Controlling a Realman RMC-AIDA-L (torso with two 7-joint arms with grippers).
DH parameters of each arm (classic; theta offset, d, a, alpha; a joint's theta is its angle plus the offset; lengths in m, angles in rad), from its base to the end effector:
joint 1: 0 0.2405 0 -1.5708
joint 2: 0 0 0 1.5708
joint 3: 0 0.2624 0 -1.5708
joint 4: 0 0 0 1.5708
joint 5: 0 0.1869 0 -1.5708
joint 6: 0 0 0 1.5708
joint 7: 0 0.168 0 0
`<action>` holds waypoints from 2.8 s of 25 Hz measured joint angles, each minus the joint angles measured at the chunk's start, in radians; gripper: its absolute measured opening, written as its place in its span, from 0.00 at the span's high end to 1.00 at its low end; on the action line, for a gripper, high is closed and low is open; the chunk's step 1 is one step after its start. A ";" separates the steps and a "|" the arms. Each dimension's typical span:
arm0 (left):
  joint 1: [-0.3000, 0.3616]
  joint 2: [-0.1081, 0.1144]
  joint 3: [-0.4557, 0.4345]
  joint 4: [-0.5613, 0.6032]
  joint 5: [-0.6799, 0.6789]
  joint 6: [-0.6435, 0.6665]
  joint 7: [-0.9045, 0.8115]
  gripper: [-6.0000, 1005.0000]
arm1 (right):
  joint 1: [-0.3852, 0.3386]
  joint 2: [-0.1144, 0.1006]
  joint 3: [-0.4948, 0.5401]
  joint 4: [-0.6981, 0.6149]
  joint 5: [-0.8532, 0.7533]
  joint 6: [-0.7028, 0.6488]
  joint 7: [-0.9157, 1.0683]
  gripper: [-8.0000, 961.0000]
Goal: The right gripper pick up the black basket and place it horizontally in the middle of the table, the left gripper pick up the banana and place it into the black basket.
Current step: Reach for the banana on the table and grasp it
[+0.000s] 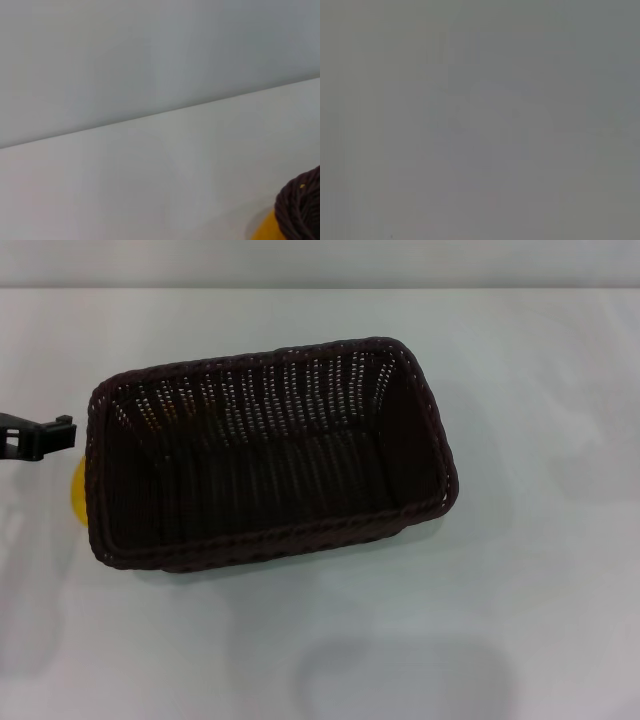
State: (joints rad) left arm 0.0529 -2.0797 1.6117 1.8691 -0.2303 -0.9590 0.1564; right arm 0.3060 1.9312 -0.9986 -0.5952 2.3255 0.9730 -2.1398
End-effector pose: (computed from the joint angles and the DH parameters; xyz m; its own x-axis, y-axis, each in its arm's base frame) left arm -0.2627 0.2952 0.0524 0.6883 0.6360 0.3488 0.5676 -0.1728 -0.8050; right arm 0.3326 0.3711 0.1249 0.6118 0.0160 -0.7908 -0.7674 -0.2303 -0.5984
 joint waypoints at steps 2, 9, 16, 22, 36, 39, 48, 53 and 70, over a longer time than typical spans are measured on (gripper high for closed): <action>-0.003 0.000 -0.004 -0.011 -0.004 0.006 0.000 0.13 | 0.000 0.000 0.000 0.000 0.000 0.000 0.000 0.11; -0.010 -0.002 0.002 -0.050 -0.012 0.037 -0.001 0.13 | -0.001 0.000 0.000 0.000 0.000 0.002 0.000 0.11; -0.013 -0.002 0.008 -0.084 -0.038 0.066 -0.002 0.13 | 0.001 0.000 0.000 0.000 0.000 0.005 0.000 0.11; -0.017 -0.002 0.021 -0.120 -0.040 0.092 -0.017 0.13 | 0.004 0.000 -0.002 0.000 0.000 0.001 -0.002 0.11; -0.003 -0.002 0.031 -0.065 -0.040 0.077 -0.025 0.13 | 0.008 -0.003 -0.001 -0.004 -0.002 -0.002 -0.002 0.11; 0.003 -0.002 0.033 -0.054 -0.040 0.075 -0.033 0.13 | 0.008 -0.004 0.002 -0.004 -0.001 -0.002 -0.001 0.11; 0.011 -0.002 0.045 -0.051 0.000 0.066 -0.078 0.13 | 0.014 -0.006 0.006 -0.001 -0.001 -0.002 0.000 0.11; 0.013 -0.002 0.037 -0.076 0.001 0.077 -0.078 0.13 | 0.015 -0.006 0.006 0.000 -0.001 -0.002 0.000 0.11; -0.004 0.000 0.039 -0.227 -0.008 0.188 -0.073 0.13 | 0.002 -0.001 0.005 0.000 -0.001 0.003 0.000 0.11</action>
State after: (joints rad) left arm 0.0490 -2.0800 1.6504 1.6426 -0.2387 -0.7712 0.0836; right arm 0.3083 1.9306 -0.9938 -0.5951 2.3247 0.9757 -2.1399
